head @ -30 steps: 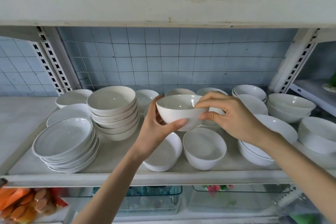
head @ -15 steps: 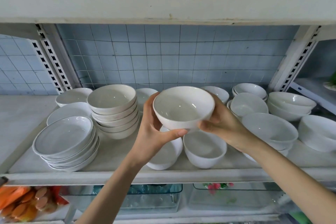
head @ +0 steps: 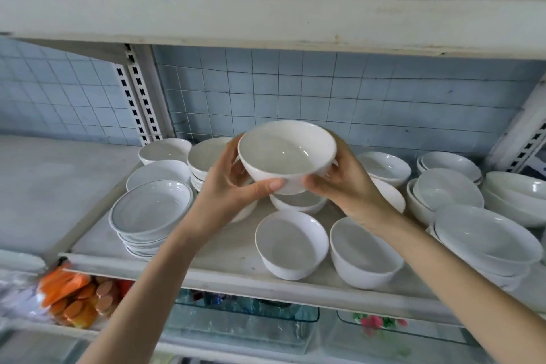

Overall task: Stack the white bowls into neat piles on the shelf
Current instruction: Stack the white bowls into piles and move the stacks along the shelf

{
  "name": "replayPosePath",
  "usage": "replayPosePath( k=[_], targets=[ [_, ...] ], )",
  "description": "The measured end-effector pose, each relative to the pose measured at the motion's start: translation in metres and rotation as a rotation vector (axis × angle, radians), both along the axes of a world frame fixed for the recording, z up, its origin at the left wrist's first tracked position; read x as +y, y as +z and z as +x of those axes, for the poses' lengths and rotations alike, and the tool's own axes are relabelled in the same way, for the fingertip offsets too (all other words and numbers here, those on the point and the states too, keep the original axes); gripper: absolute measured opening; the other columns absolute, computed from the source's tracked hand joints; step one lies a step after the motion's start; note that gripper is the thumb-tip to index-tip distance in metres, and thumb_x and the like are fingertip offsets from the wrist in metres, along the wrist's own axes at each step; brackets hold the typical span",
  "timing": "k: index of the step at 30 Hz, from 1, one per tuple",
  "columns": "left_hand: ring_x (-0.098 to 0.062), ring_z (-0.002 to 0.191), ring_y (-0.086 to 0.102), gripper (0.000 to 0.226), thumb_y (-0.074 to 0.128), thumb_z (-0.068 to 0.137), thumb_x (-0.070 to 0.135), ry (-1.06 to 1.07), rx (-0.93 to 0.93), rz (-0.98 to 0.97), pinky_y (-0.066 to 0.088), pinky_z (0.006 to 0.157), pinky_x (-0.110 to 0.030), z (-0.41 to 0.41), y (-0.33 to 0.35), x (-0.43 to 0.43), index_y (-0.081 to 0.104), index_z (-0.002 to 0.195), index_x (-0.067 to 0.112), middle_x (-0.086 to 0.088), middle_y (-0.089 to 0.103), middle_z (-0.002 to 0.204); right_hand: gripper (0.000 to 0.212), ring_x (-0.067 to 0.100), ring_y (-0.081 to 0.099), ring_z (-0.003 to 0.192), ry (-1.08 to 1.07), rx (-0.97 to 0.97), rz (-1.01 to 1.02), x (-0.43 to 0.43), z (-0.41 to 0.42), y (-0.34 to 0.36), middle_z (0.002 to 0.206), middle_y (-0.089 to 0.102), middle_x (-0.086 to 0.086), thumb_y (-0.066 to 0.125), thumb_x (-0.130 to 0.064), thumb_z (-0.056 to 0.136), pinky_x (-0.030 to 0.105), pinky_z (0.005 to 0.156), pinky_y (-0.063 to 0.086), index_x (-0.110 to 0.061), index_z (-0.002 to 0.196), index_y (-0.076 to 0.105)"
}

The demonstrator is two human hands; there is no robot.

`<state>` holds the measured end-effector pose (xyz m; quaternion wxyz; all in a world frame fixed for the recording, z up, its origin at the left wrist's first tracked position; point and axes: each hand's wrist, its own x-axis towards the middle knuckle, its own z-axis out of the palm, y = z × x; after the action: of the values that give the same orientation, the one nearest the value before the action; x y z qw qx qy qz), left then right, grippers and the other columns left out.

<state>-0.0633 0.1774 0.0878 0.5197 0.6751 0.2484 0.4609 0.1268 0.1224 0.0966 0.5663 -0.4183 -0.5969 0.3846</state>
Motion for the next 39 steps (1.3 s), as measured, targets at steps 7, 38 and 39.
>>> replayPosePath(
  k=[7, 38, 39],
  targets=[
    [-0.002, 0.108, 0.062, 0.092, 0.086, 0.036, 0.06, 0.112, 0.141, 0.065, 0.049, 0.086, -0.014, -0.047, 0.036, 0.039, 0.053, 0.115, 0.027, 0.01, 0.065, 0.114, 0.072, -0.002, 0.054, 0.11, 0.057, -0.111, -0.001, 0.055, -0.029, 0.021, 0.12, 0.053, -0.01, 0.081, -0.027, 0.066, 0.018, 0.086, 0.048, -0.022, 0.126, 0.04],
    [-0.018, 0.119, 0.053, 0.108, 0.08, 0.033, 0.068, 0.147, 0.576, -0.016, 0.043, 0.104, -0.037, -0.077, -0.006, 0.1, 0.04, 0.124, 0.027, 0.001, 0.055, 0.124, 0.069, 0.007, 0.051, 0.111, -0.017, -0.389, -0.19, 0.109, -0.05, -0.026, 0.113, 0.054, -0.015, 0.075, -0.036, 0.073, 0.019, 0.091, 0.041, -0.02, 0.13, 0.041],
    [-0.019, 0.119, 0.053, 0.109, 0.078, 0.034, 0.073, 0.148, 0.586, -0.005, 0.043, 0.104, -0.04, -0.077, -0.005, 0.098, 0.04, 0.125, 0.025, -0.001, 0.056, 0.125, 0.07, 0.007, 0.051, 0.112, -0.016, -0.383, -0.193, 0.109, -0.05, -0.026, 0.115, 0.054, -0.014, 0.075, -0.036, 0.072, 0.019, 0.092, 0.041, -0.02, 0.131, 0.041]
  ],
)
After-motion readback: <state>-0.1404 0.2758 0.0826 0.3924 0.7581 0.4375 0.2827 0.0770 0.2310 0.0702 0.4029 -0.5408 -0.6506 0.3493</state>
